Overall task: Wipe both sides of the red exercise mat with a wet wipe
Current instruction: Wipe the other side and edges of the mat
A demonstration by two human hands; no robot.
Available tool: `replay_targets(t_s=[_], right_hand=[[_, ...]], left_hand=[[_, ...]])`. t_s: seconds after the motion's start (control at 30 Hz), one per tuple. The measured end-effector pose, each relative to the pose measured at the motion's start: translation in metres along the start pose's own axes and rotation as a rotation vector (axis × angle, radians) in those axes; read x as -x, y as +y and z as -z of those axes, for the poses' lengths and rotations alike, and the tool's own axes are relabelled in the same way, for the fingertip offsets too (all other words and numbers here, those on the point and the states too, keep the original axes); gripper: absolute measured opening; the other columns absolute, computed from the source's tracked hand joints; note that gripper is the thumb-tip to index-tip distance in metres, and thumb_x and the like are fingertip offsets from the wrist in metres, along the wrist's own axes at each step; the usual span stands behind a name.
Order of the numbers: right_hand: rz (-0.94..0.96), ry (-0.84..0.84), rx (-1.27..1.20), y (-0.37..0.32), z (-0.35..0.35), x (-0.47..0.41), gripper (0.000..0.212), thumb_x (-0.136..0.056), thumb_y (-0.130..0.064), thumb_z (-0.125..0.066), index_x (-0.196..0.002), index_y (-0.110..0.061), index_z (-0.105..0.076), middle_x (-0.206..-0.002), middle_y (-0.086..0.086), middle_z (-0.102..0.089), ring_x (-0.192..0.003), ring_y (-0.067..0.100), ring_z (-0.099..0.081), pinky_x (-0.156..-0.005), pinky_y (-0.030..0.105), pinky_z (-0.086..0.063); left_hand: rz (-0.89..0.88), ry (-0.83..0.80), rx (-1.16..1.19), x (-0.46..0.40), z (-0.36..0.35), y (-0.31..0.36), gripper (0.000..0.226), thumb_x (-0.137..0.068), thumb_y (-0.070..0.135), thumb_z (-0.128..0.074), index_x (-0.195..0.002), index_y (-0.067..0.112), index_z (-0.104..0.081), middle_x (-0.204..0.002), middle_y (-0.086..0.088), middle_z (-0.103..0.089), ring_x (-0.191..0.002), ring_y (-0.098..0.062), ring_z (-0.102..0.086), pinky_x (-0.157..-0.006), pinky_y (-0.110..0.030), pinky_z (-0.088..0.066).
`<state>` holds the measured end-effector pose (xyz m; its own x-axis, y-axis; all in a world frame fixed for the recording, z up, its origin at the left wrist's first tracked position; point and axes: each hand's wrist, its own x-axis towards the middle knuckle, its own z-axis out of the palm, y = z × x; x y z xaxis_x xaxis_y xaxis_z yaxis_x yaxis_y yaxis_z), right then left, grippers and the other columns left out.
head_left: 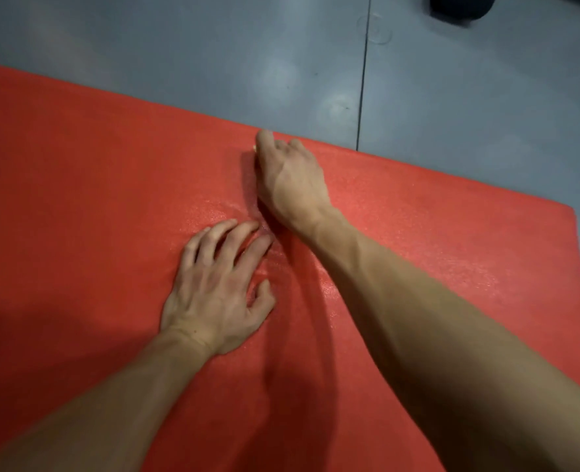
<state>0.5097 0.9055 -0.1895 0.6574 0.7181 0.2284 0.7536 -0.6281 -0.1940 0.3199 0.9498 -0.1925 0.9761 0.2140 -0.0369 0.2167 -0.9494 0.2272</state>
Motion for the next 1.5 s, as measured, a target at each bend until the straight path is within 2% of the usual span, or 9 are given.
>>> replay_targets(t_s=[0.23, 0.37, 0.5, 0.67, 0.77, 1.0, 1.23, 1.33, 1.5], right_hand=[[-0.519, 0.109, 0.038, 0.125, 0.041, 0.066, 0.015, -0.09, -0.012, -0.05, -0.1, -0.003, -0.056, -0.089, 0.028, -0.066, -0.083, 0.048, -0.059, -0.07, 0.051, -0.044], [-0.274, 0.066, -0.086, 0.043, 0.01, 0.041, 0.008, -0.088, -0.002, -0.053, -0.095, -0.006, -0.055, -0.079, 0.02, -0.065, -0.071, 0.041, -0.057, -0.061, 0.043, -0.033], [0.143, 0.004, -0.062, 0.001, 0.001, 0.038, 0.014, -0.093, -0.012, -0.058, -0.104, -0.003, -0.059, -0.083, 0.014, -0.067, -0.073, 0.037, -0.055, -0.069, 0.043, -0.041], [-0.298, 0.075, 0.031, 0.122, 0.039, 0.076, 0.025, -0.085, -0.016, -0.048, -0.105, -0.006, -0.059, -0.097, 0.018, -0.069, -0.089, 0.043, -0.058, -0.08, 0.047, -0.043], [-0.43, 0.126, 0.011, 0.11, 0.036, 0.082, 0.02, -0.088, -0.014, -0.045, -0.099, -0.002, -0.057, -0.092, 0.024, -0.066, -0.085, 0.045, -0.056, -0.075, 0.05, -0.039], [0.209, -0.048, -0.083, 0.012, 0.016, 0.058, 0.018, -0.094, -0.015, -0.052, -0.106, -0.003, -0.06, -0.084, 0.013, -0.065, -0.075, 0.034, -0.052, -0.071, 0.042, -0.036], [-0.494, 0.084, 0.02, 0.123, 0.04, 0.081, 0.025, -0.086, -0.014, -0.046, -0.106, -0.007, -0.058, -0.098, 0.021, -0.069, -0.092, 0.044, -0.057, -0.076, 0.046, -0.042], [-0.368, 0.04, -0.076, 0.059, 0.018, 0.069, 0.012, -0.092, -0.009, -0.047, -0.102, -0.01, -0.052, -0.09, 0.021, -0.061, -0.083, 0.041, -0.053, -0.068, 0.041, -0.03], [0.199, -0.053, -0.062, 0.017, 0.021, 0.081, 0.016, -0.092, -0.015, -0.052, -0.104, -0.005, -0.057, -0.087, 0.014, -0.064, -0.078, 0.036, -0.052, -0.07, 0.044, -0.035]], left_hand=[[0.003, 0.007, 0.007, 0.0, -0.003, -0.002, 0.063, -0.087, 0.048, -0.047, -0.146, 0.027, -0.05, -0.153, 0.001, -0.044, -0.144, -0.028, -0.037, -0.119, -0.05, -0.025], [0.006, 0.012, -0.002, 0.002, -0.001, 0.0, 0.063, -0.086, 0.047, -0.048, -0.145, 0.025, -0.052, -0.153, 0.0, -0.045, -0.142, -0.029, -0.037, -0.118, -0.051, -0.026], [0.003, 0.046, -0.002, 0.002, -0.003, 0.001, 0.061, -0.085, 0.046, -0.05, -0.141, 0.022, -0.056, -0.15, -0.004, -0.048, -0.14, -0.03, -0.039, -0.117, -0.051, -0.029], [-0.001, 0.053, 0.019, 0.001, -0.004, 0.001, 0.062, -0.087, 0.048, -0.046, -0.145, 0.026, -0.051, -0.152, 0.001, -0.045, -0.142, -0.028, -0.037, -0.117, -0.05, -0.028], [0.002, 0.057, 0.02, 0.003, -0.005, -0.001, 0.061, -0.087, 0.047, -0.047, -0.145, 0.026, -0.051, -0.151, 0.001, -0.045, -0.141, -0.028, -0.037, -0.117, -0.051, -0.029], [-0.008, 0.079, 0.008, 0.002, -0.006, 0.0, 0.06, -0.087, 0.046, -0.049, -0.143, 0.022, -0.055, -0.15, -0.001, -0.046, -0.14, -0.029, -0.038, -0.117, -0.049, -0.027], [-0.004, 0.081, 0.028, 0.003, -0.008, -0.001, 0.06, -0.089, 0.048, -0.048, -0.145, 0.026, -0.051, -0.151, 0.002, -0.045, -0.141, -0.027, -0.037, -0.117, -0.049, -0.027], [-0.001, 0.085, 0.028, 0.003, -0.006, 0.0, 0.061, -0.088, 0.048, -0.049, -0.145, 0.026, -0.051, -0.151, 0.002, -0.045, -0.14, -0.028, -0.037, -0.117, -0.049, -0.027], [-0.008, 0.124, 0.039, 0.005, -0.006, 0.0, 0.061, -0.087, 0.048, -0.05, -0.142, 0.022, -0.054, -0.149, -0.001, -0.048, -0.137, -0.029, -0.041, -0.116, -0.048, -0.03]])
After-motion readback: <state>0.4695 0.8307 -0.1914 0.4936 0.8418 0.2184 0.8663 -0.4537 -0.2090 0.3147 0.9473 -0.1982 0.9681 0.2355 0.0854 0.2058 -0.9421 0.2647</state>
